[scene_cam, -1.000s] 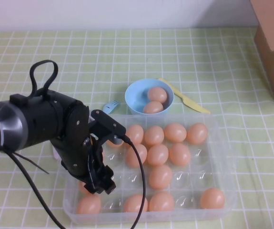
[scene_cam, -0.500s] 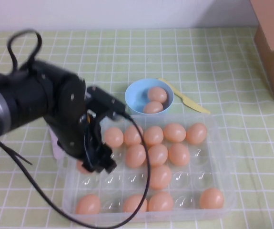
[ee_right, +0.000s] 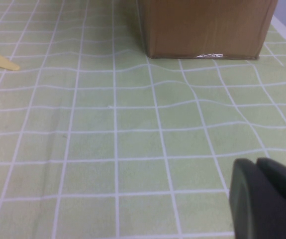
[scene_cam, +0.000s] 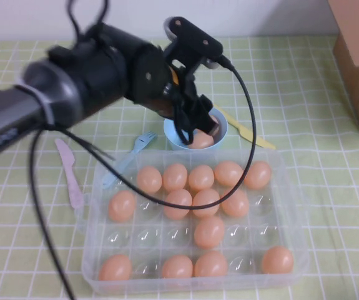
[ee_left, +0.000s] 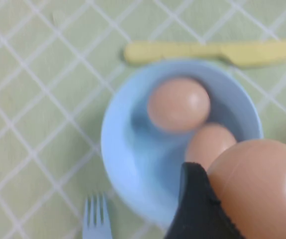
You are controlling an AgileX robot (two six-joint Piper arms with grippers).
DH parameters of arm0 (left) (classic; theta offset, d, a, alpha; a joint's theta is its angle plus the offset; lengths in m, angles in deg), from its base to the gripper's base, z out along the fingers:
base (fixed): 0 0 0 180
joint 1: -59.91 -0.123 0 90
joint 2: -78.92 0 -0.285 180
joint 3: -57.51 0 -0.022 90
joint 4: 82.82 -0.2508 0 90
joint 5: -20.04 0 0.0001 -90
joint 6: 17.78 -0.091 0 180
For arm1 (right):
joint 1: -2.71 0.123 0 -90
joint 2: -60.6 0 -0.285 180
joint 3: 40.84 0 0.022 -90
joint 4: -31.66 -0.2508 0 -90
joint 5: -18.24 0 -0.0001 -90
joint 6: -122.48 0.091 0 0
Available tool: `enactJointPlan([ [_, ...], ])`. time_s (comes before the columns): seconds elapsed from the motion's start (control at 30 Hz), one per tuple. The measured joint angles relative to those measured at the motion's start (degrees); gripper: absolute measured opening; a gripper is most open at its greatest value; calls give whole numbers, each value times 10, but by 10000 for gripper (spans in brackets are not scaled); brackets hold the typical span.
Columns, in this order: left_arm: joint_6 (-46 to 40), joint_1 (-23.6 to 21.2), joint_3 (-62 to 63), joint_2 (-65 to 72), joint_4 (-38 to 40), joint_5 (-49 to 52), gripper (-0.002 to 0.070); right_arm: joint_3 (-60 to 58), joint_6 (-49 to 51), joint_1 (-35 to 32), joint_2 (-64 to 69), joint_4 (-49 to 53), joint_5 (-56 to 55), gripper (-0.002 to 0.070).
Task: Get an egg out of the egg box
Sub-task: Place the egg in the bowl
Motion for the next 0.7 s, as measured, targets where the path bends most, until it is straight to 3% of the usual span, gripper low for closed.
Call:
enactJointPlan([
  [0.17, 11, 0, 20, 70, -11, -89, 358, 0, 0, 0, 0, 0, 0, -17],
  [0.6, 15, -40, 28, 120, -16, -121, 360, 0, 0, 0, 0, 1, 0, -17],
  [0.7, 15, -39, 28, 127, -5, -124, 398, 0, 0, 0, 0, 1, 0, -17],
])
